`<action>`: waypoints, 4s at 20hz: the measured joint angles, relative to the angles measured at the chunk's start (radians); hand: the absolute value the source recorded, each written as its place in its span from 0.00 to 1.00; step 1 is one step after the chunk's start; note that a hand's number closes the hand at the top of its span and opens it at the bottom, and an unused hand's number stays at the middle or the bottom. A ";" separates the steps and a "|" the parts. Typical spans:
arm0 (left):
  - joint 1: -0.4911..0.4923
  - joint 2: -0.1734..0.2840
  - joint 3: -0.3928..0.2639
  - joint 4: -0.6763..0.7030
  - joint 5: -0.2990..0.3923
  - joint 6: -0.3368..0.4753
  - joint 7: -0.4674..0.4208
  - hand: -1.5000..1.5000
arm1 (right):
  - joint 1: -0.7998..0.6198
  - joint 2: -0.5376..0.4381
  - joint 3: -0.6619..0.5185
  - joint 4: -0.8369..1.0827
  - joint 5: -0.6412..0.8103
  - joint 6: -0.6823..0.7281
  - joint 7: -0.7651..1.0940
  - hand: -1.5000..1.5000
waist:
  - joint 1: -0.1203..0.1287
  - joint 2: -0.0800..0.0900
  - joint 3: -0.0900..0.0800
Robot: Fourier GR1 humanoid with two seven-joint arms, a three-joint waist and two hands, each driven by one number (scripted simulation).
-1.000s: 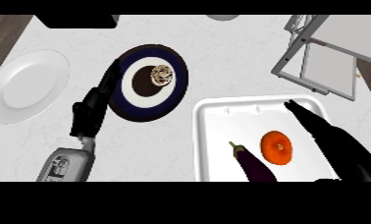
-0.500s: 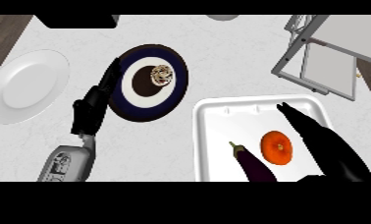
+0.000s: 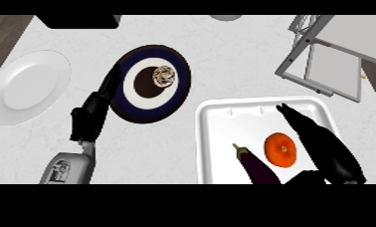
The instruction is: Pick the squash from the tray and place it in the tiered shelf
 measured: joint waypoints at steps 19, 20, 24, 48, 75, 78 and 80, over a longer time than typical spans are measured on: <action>-0.013 -0.035 0.007 -0.046 -0.038 -0.006 0.052 0.50 | -0.021 0.035 0.010 0.150 0.106 -0.003 -0.119 1.00 | -0.001 -0.003 -0.006; -0.011 -0.042 0.003 -0.033 -0.044 -0.001 0.038 0.50 | -0.022 0.023 0.010 0.158 0.115 -0.007 -0.137 1.00 | -0.001 -0.004 -0.006; -0.015 -0.037 0.009 -0.053 -0.037 -0.015 0.066 0.50 | -0.001 -0.001 0.021 0.193 0.169 -0.075 -0.218 1.00 | -0.001 -0.003 -0.006; 0.021 -0.025 0.043 -0.046 -0.035 -0.014 0.037 0.50 | 0.217 -0.623 -0.258 0.231 -0.391 -0.052 -1.266 1.00 | -0.037 -0.007 0.004; -0.033 -0.041 0.012 -0.019 -0.048 -0.032 0.034 0.50 | -0.043 -1.091 -0.567 0.742 -1.208 0.068 -1.172 1.00 | 0.033 0.008 0.001; -0.047 -0.034 0.018 -0.004 -0.044 -0.041 0.026 0.50 | -0.124 -1.097 -0.534 0.790 -1.231 0.073 -1.137 1.00 | 0.042 0.010 0.001; -0.035 -0.035 0.012 -0.017 -0.046 -0.043 0.025 0.50 | -0.176 -1.099 -0.513 0.826 -1.232 0.074 -1.123 1.00 | 0.046 0.010 0.001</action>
